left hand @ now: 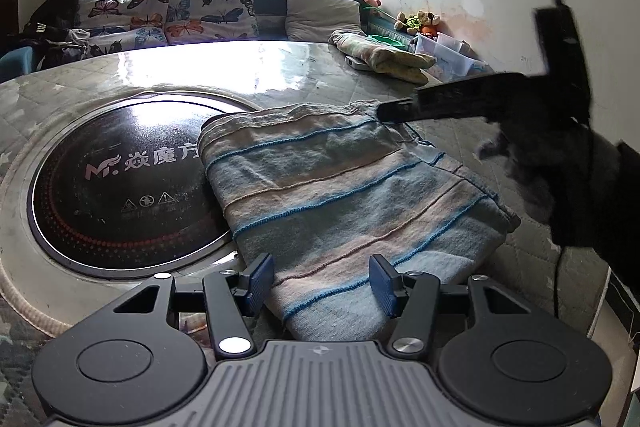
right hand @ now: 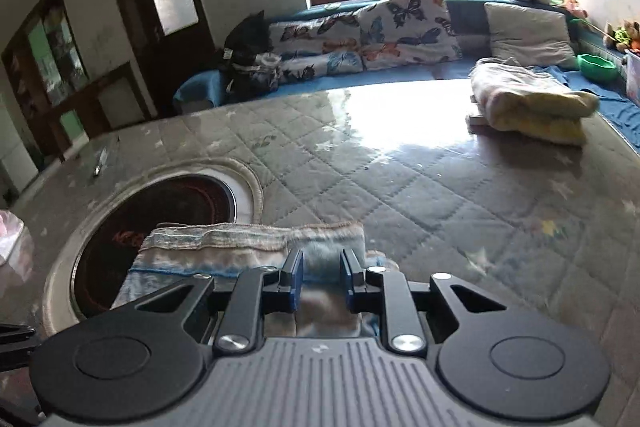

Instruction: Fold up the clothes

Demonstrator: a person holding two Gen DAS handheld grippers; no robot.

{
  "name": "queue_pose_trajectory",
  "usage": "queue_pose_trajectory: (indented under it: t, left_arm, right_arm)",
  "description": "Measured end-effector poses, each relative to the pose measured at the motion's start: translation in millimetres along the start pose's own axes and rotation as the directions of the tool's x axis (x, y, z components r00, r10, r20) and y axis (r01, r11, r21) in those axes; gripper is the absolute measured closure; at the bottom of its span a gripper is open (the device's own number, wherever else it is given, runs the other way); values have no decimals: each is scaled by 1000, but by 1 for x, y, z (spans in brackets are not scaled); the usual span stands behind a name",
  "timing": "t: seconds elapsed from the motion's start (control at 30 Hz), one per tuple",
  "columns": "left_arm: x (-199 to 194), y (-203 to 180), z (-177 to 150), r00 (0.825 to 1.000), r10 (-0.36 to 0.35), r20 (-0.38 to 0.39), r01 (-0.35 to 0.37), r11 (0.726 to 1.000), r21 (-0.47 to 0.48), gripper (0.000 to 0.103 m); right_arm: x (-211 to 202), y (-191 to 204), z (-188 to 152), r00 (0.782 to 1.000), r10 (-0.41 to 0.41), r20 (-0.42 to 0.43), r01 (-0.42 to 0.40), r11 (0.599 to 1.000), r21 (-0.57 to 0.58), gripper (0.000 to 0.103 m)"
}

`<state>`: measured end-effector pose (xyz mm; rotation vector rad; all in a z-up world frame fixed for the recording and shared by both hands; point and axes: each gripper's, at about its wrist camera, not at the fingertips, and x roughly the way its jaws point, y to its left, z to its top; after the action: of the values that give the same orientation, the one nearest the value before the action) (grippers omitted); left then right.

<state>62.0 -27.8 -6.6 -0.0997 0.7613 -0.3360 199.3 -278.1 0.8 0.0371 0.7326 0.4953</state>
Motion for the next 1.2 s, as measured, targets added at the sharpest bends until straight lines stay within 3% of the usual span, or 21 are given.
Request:
queue_pose_trajectory:
  t: [0.2, 0.47, 0.87, 1.2]
  left_arm:
    - [1, 0, -1, 1000, -1, 0, 1, 1000, 6, 48]
    - [-6, -5, 2, 1000, -8, 13, 7, 1000, 19, 47]
    - [-7, -26, -3, 999, -45, 16, 43, 996, 81, 47]
    - [-12, -23, -14, 999, -32, 6, 31, 994, 102, 47]
  right_arm:
    - [31, 1, 11, 997, -35, -67, 32, 998, -49, 84]
    - [-3, 1, 8, 999, -3, -48, 0, 998, -70, 83]
    - [-76, 22, -52, 998, 35, -43, -41, 989, -144, 83]
    - [-99, 39, -91, 999, -32, -3, 30, 974, -224, 76]
